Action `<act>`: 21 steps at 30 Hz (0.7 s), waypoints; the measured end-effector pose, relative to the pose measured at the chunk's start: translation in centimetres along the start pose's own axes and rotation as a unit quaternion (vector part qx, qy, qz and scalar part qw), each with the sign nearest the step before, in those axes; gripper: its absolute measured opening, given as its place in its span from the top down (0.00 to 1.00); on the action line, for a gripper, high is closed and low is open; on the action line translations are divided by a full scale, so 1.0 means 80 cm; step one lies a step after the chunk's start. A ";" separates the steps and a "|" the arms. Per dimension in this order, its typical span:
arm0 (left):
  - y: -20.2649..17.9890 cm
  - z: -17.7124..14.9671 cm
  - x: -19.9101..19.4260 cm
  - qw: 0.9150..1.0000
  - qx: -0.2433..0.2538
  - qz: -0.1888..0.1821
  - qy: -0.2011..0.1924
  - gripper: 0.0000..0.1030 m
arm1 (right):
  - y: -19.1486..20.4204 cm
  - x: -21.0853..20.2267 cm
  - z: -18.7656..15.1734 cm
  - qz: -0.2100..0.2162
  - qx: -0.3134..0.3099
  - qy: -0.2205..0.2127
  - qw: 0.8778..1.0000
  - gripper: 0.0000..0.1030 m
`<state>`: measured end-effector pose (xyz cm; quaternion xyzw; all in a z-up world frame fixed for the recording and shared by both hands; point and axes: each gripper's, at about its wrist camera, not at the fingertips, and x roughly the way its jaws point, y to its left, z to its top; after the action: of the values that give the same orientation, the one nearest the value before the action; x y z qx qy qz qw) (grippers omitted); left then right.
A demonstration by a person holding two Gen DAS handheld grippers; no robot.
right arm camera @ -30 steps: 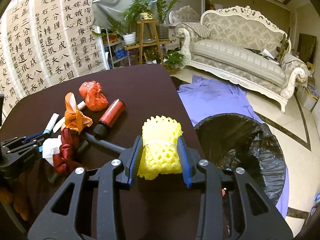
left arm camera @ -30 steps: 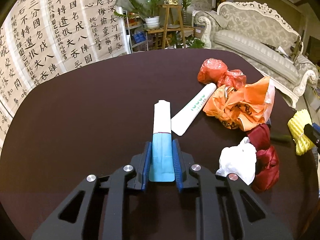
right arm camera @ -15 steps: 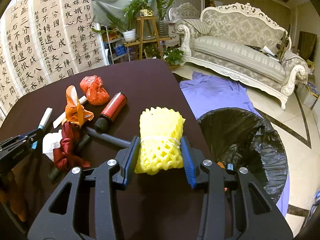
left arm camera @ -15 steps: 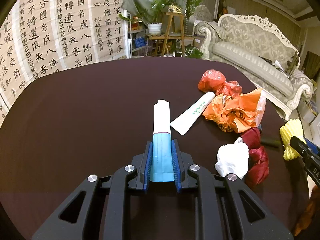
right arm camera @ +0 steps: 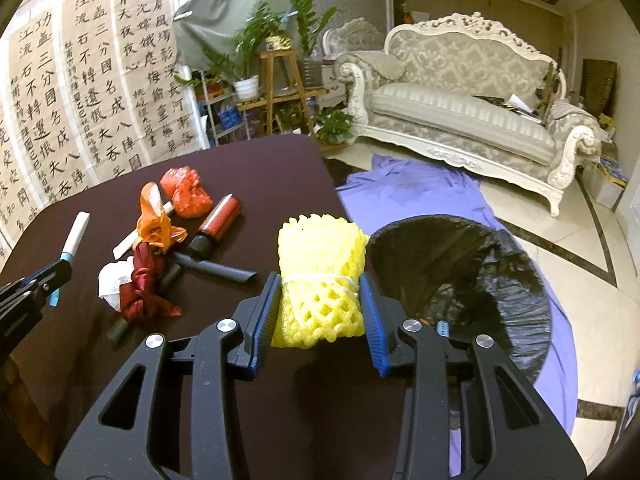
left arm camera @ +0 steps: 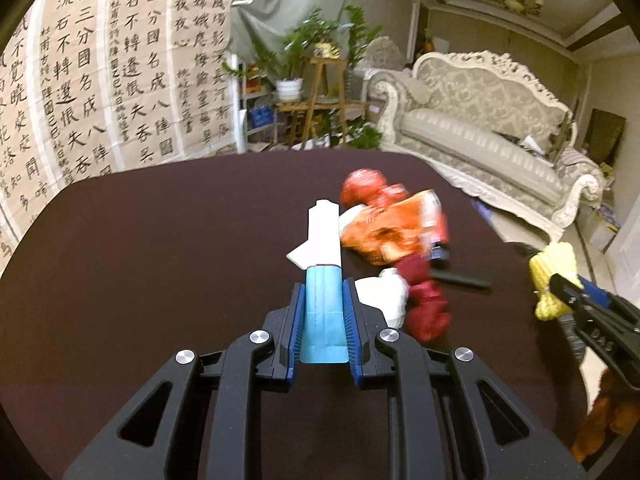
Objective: Collect trash
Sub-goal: 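Carry the foam net and pen over the black trash bag with both tools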
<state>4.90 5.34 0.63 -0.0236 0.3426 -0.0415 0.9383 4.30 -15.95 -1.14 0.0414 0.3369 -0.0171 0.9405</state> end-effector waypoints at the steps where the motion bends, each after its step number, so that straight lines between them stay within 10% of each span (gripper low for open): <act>1: -0.008 0.001 -0.004 1.000 0.003 -0.006 -0.005 0.81 | -0.006 -0.004 0.000 -0.005 0.002 -0.003 1.000 0.63; 21: -0.165 0.011 0.025 0.991 0.093 -0.094 -0.012 0.81 | -0.113 -0.020 -0.003 -0.096 0.049 -0.029 0.994 0.63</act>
<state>6.19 -7.96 0.98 0.0310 0.3227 -0.1612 0.9322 2.39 -24.96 -0.94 0.0542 0.3107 -0.1251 0.9407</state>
